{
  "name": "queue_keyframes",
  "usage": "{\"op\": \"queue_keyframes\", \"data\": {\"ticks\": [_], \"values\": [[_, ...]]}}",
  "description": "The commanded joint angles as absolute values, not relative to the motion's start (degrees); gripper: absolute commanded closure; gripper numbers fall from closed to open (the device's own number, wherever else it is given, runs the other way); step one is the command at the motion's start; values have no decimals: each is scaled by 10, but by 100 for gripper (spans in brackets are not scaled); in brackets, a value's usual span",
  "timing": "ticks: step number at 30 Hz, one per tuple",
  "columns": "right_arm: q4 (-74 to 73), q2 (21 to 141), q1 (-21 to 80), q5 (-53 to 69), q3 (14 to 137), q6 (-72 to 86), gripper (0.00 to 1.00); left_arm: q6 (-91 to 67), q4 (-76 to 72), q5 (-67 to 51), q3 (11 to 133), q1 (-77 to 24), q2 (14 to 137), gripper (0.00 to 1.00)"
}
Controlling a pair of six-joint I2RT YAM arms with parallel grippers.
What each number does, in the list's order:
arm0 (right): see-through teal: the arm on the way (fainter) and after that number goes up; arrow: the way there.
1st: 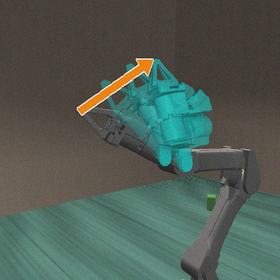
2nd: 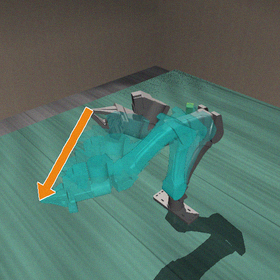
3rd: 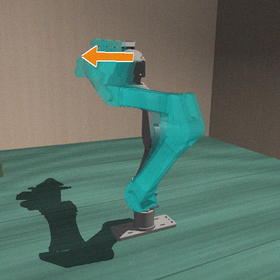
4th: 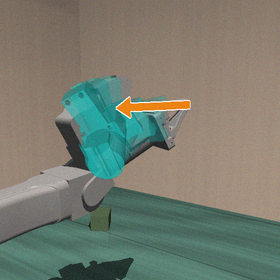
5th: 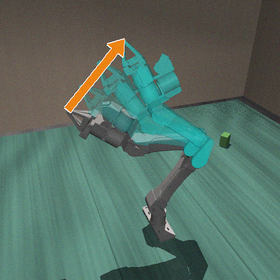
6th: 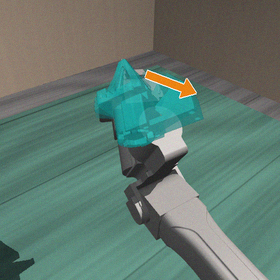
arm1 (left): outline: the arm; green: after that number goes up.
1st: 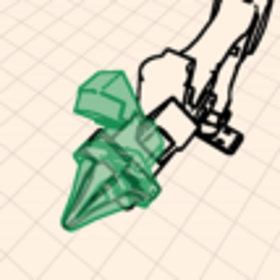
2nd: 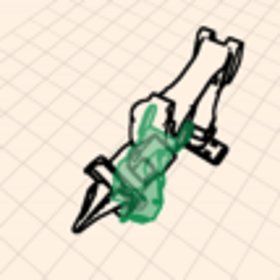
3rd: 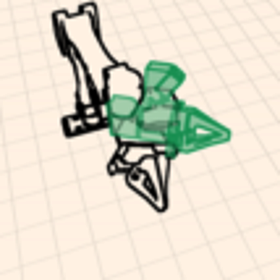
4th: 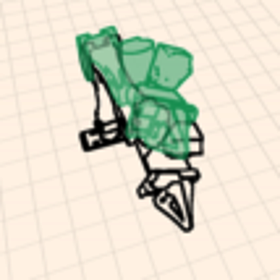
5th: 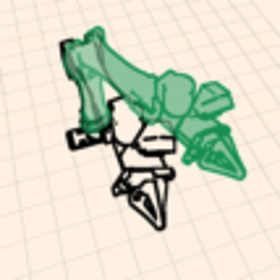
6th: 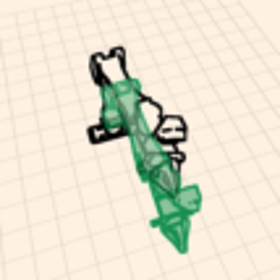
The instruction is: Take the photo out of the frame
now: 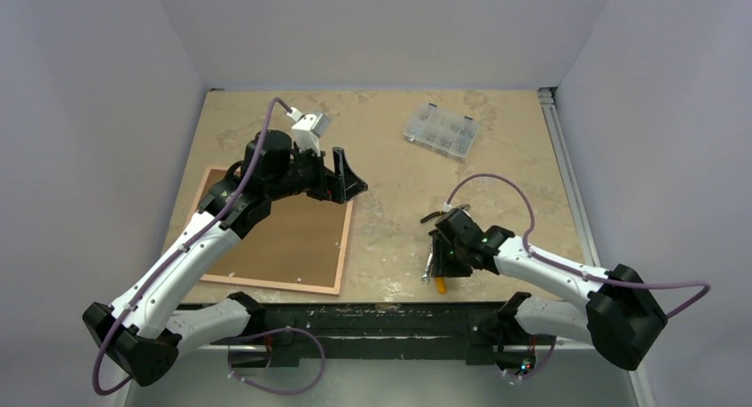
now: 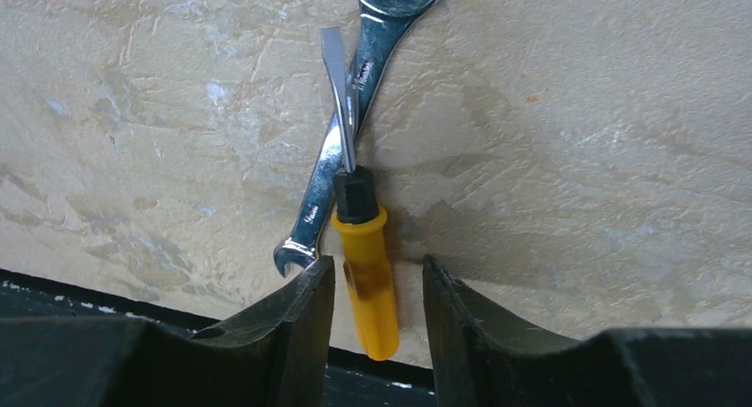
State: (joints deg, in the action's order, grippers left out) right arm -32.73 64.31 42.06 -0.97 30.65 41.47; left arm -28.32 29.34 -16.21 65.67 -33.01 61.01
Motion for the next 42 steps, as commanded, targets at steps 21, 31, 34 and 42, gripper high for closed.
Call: {"op": "queue_keyframes", "data": {"ticks": [21, 31, 34, 42], "values": [[-365, 594, 444, -2, 374, 373, 100, -283, 264, -182, 652, -326, 610, 14], [-225, 603, 445, 97, 418, 359, 100, -424, 159, -342, 600, -291, 696, 14], [-171, 630, 445, 111, 432, 359, 100, -470, 129, -377, 583, -273, 733, 14], [-102, 721, 460, 130, 489, 363, 100, -609, -26, -462, 511, -256, 823, 13]]}}
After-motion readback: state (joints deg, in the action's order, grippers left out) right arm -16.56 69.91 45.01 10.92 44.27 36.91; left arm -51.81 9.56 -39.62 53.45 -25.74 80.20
